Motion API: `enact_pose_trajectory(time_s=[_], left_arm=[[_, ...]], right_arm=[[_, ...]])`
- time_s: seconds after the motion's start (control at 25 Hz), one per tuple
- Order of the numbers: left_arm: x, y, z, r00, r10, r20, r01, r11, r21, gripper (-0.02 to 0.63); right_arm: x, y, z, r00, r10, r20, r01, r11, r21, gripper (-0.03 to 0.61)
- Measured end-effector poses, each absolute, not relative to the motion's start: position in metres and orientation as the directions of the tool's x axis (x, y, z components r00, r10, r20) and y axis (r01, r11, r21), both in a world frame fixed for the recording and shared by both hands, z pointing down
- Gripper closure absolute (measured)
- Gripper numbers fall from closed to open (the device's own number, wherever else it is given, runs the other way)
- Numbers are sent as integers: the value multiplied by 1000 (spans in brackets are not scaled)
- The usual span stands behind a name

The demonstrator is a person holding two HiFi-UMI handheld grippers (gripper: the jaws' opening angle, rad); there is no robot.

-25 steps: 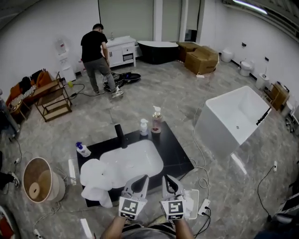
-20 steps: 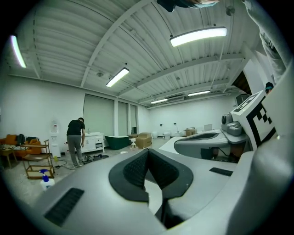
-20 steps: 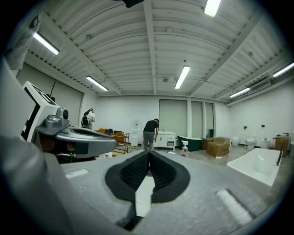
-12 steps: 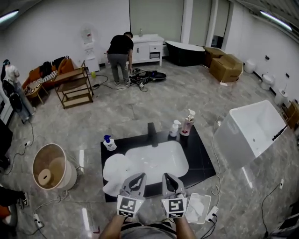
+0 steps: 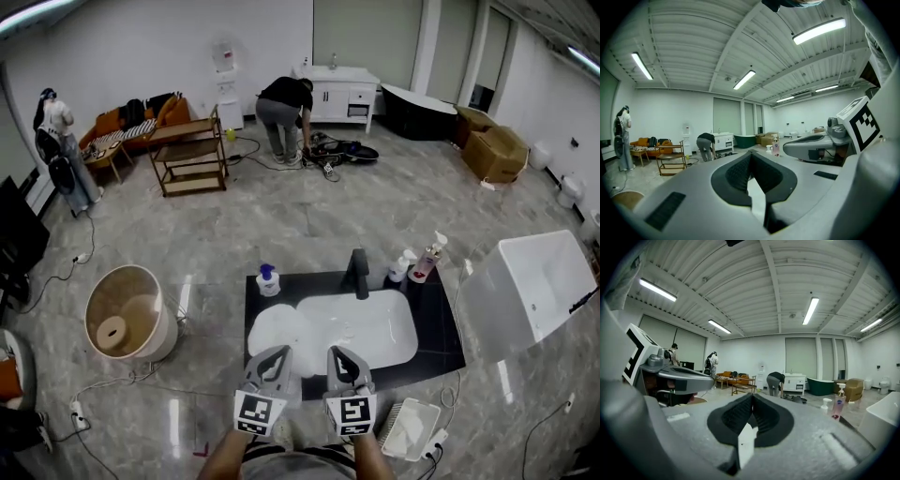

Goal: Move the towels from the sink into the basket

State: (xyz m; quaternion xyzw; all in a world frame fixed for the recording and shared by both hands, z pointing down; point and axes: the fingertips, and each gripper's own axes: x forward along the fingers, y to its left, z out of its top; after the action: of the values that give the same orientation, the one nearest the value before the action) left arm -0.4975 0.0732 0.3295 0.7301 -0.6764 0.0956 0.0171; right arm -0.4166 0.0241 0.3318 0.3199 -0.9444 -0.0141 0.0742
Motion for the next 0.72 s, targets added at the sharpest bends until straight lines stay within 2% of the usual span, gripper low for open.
enact_pose_trajectory(time_s=[0.44,0.48,0.52,0.6,0.72], left_arm=[[-579,109,372,-56,-972,228,-998,48,-42,604],[-586,111,379,-62,-970,236,-998,52,-45,604],[-594,114,384,-68,-967,245,-997,58,-45,604],[-608,119,395,-79,-961,264,-997,72,-38,604],[-626,125,412,-90,-953,291,-996,86,-24,604]], right_arm=[[-506,51,379,-850,-483,209,-487,873,37,577],[-513,53,386,-854,-470,224,-476,879,29,559],[-520,55,395,-857,-456,240,-465,885,21,503],[-534,61,412,-860,-430,274,-446,895,6,452],[-554,67,436,-859,-390,332,-417,909,-9,328]])
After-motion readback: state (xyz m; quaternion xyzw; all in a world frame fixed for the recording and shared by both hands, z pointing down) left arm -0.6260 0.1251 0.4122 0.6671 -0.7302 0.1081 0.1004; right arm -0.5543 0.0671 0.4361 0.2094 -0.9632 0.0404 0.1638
